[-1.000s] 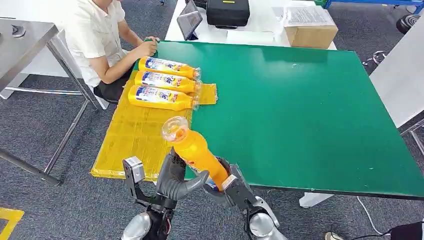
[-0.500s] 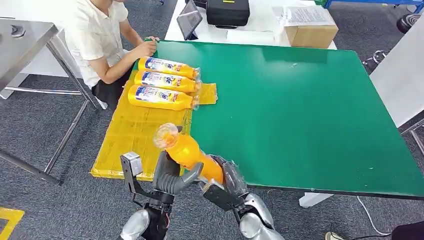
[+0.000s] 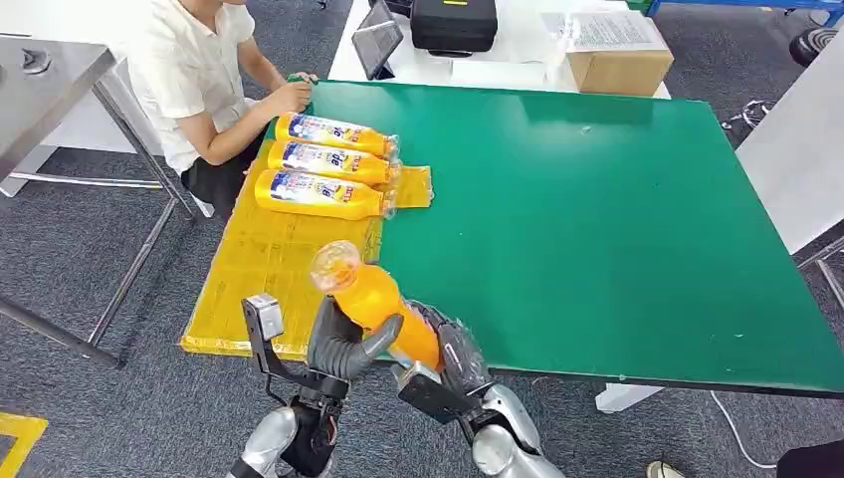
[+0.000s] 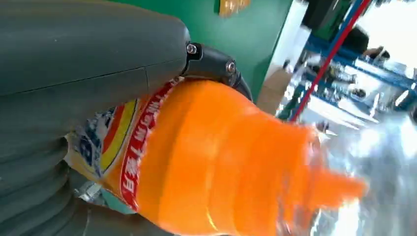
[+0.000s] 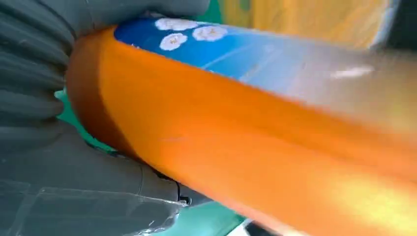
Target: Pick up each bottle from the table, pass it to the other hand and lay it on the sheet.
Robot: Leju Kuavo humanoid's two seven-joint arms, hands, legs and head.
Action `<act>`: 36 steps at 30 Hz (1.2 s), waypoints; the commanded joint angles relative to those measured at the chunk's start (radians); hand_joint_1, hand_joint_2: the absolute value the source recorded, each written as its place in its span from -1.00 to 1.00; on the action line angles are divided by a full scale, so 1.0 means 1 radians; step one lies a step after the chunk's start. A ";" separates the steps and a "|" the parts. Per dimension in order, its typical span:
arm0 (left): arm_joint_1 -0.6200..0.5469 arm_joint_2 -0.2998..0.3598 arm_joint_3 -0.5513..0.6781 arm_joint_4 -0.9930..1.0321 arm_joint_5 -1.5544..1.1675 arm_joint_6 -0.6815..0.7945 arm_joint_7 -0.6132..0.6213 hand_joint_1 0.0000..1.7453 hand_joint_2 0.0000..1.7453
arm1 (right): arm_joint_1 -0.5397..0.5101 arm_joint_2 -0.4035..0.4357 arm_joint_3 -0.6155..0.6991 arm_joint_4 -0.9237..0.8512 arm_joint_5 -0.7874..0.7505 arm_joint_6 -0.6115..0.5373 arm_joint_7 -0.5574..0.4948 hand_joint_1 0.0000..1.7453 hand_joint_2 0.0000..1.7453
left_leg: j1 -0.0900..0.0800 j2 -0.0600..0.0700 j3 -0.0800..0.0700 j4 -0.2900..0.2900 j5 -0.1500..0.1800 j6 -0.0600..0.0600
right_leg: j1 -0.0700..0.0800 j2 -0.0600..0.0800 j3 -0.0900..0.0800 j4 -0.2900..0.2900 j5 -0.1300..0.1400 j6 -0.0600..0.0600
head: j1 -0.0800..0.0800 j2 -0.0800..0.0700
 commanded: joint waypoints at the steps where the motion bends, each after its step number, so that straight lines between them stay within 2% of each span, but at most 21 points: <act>1: -0.028 0.002 0.057 -0.035 0.081 -0.026 -0.002 1.00 1.00 | 0.017 0.004 0.060 -0.078 -0.023 -0.061 -0.080 -1.00 1.00 | 0.001 0.001 0.004 0.000 -0.002 -0.001 | 0.001 0.001 0.003 0.000 -0.002 -0.001 | 0.000 0.000; 3: -0.031 0.000 0.110 -0.048 0.114 0.012 0.000 1.00 1.00 | 0.047 0.008 0.052 -0.140 -0.048 -0.097 -0.113 -1.00 1.00 | 0.000 0.000 0.002 0.000 -0.001 -0.001 | 0.000 0.000 0.002 0.001 -0.001 -0.001 | 0.000 0.000; 7: -0.030 0.008 0.119 -0.051 0.120 0.012 0.007 1.00 1.00 | 0.056 0.004 0.059 -0.166 -0.045 -0.100 -0.096 -1.00 1.00 | 0.000 0.000 0.005 0.000 -0.002 -0.002 | 0.000 0.000 0.004 0.001 -0.002 -0.002 | 0.000 0.000; 8: -0.029 0.002 0.131 -0.051 0.122 0.026 -0.003 1.00 1.00 | 0.066 0.009 0.052 -0.188 -0.079 -0.099 -0.122 -1.00 1.00 | 0.000 0.001 0.002 -0.001 -0.001 -0.001 | 0.000 0.001 0.002 0.000 -0.001 -0.001 | 0.000 0.000; 9: -0.045 -0.001 0.168 -0.048 0.110 0.084 -0.039 1.00 1.00 | 0.083 0.010 0.064 -0.261 -0.101 -0.135 -0.178 -1.00 1.00 | 0.000 0.000 0.005 -0.001 -0.002 -0.002 | 0.000 0.000 0.004 0.000 -0.002 -0.002 | -0.001 0.000; 10: -0.086 0.002 0.203 -0.024 0.099 0.152 -0.051 1.00 1.00 | 0.078 -0.008 0.114 -0.336 -0.084 -0.241 -0.178 -1.00 1.00 | 0.000 -0.001 0.006 -0.001 -0.002 -0.002 | 0.000 -0.001 0.005 0.000 -0.002 -0.002 | 0.000 0.000; 11: -0.123 0.000 0.239 0.001 0.083 0.213 -0.075 1.00 1.00 | 0.081 -0.006 0.109 -0.403 -0.038 -0.311 -0.178 -1.00 1.00 | 0.001 -0.002 0.004 0.001 -0.002 -0.002 | 0.001 -0.002 0.004 0.001 -0.003 -0.002 | 0.000 0.000; 12: -0.163 -0.001 0.265 0.024 0.070 0.238 -0.090 1.00 1.00 | 0.103 0.019 0.064 -0.473 0.035 -0.311 -0.178 -1.00 1.00 | 0.000 -0.001 0.001 0.001 -0.001 -0.001 | 0.000 -0.001 0.001 0.002 -0.002 -0.002 | 0.000 0.000; 14: -0.222 0.002 0.303 0.062 0.023 0.292 -0.112 1.00 1.00 | 0.105 0.021 0.067 -0.545 -0.030 -0.311 -0.178 -1.00 1.00 | 0.001 -0.001 -0.001 0.003 -0.001 -0.002 | 0.000 -0.001 -0.002 0.004 -0.002 -0.002 | 0.000 0.000; 17: -0.264 0.034 0.270 0.112 -0.201 0.427 -0.202 1.00 1.00 | 0.126 0.031 0.036 -0.536 0.009 -0.311 -0.178 -1.00 1.00 | 0.000 -0.004 0.000 0.001 0.001 -0.002 | 0.000 -0.004 0.000 0.002 -0.002 -0.002 | 0.000 0.000; 18: -0.299 0.066 0.214 0.195 -0.388 0.520 -0.229 1.00 1.00 | 0.134 0.026 0.025 -0.515 -0.024 -0.311 -0.178 -1.00 1.00 | 0.000 -0.003 0.001 0.000 0.001 -0.002 | 0.000 -0.003 0.001 0.000 -0.001 -0.001 | 0.000 0.000; 20: -0.319 0.086 0.176 0.267 -0.480 0.561 -0.246 1.00 1.00 | 0.133 0.023 0.022 -0.501 -0.040 -0.311 -0.178 -1.00 1.00 | 0.000 -0.005 0.003 -0.001 0.002 -0.002 | 0.000 -0.005 0.003 0.000 -0.001 -0.001 | 0.000 0.000; 25: -0.323 0.079 0.188 0.302 -0.483 0.552 -0.264 1.00 1.00 | 0.134 0.020 0.022 -0.504 -0.042 -0.311 -0.178 -1.00 1.00 | 0.000 -0.003 0.006 -0.002 0.001 -0.002 | 0.000 -0.003 0.006 0.000 -0.002 -0.002 | 0.000 0.000; 27: -0.336 0.064 0.210 0.391 -0.804 0.568 -0.218 1.00 1.00 | 0.124 0.018 0.027 -0.457 -0.052 -0.311 -0.178 -1.00 1.00 | 0.000 -0.002 0.005 -0.001 0.000 -0.002 | 0.000 -0.001 0.005 0.000 -0.002 -0.001 | 0.000 0.000; 30: -0.393 0.093 0.130 0.569 -1.165 0.568 -0.116 1.00 1.00 | 0.103 0.006 0.035 -0.432 -0.080 -0.311 -0.178 -1.00 1.00 | 0.000 -0.003 0.008 -0.004 0.001 -0.003 | 0.000 -0.003 0.008 -0.002 -0.001 -0.002 | 0.000 0.000; 32: -0.446 0.110 0.063 0.690 -1.311 0.508 -0.032 1.00 1.00 | 0.082 -0.004 0.050 -0.421 -0.124 -0.311 -0.178 -1.00 1.00 | 0.000 -0.005 0.007 -0.003 0.002 -0.003 | 0.000 -0.004 0.007 -0.002 -0.001 -0.002 | 0.000 0.000; 36: -0.533 0.096 0.013 0.842 -1.440 0.349 0.055 1.00 1.00 | 0.050 -0.016 0.078 -0.410 -0.162 -0.311 -0.178 -1.00 1.00 | 0.000 -0.003 0.006 -0.002 0.002 -0.003 | 0.000 -0.002 0.005 -0.001 0.000 -0.002 | 0.000 0.000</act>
